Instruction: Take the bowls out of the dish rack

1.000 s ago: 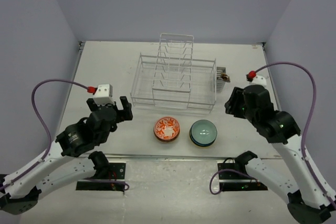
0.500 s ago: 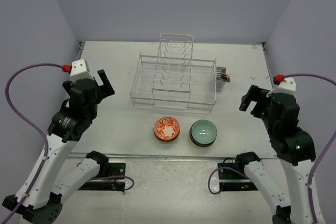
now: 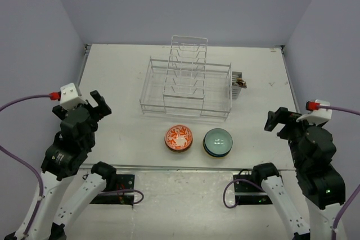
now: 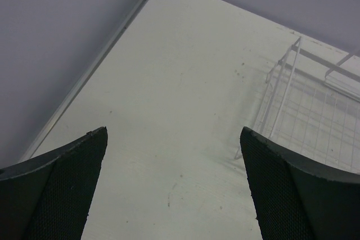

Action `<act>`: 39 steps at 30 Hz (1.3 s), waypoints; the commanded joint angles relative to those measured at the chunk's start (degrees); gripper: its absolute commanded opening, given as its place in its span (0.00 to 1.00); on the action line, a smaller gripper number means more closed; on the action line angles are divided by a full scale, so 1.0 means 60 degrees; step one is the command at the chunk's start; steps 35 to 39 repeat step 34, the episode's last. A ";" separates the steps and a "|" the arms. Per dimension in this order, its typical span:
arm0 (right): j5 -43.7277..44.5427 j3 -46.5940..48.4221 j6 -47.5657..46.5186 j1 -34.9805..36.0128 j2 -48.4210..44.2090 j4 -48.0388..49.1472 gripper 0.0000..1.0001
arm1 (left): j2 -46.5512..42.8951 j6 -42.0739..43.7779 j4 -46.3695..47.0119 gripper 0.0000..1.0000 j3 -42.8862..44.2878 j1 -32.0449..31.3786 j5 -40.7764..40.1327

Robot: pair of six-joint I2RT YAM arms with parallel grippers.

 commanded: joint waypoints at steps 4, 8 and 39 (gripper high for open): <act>0.0808 -0.0305 -0.0125 -0.0054 0.0019 0.0525 0.99 | 0.0013 0.0369 0.0302 1.00 -0.0210 0.0051 -0.0064; 0.0708 -0.0583 -0.0081 -0.0054 -0.0084 0.0775 0.99 | 0.0160 0.0325 0.0332 1.00 -0.0210 0.0051 0.0141; 0.0618 -0.1141 -0.0154 -0.0054 0.0003 0.1668 0.99 | 0.0452 0.0427 0.0816 1.00 -0.0694 0.0051 0.0479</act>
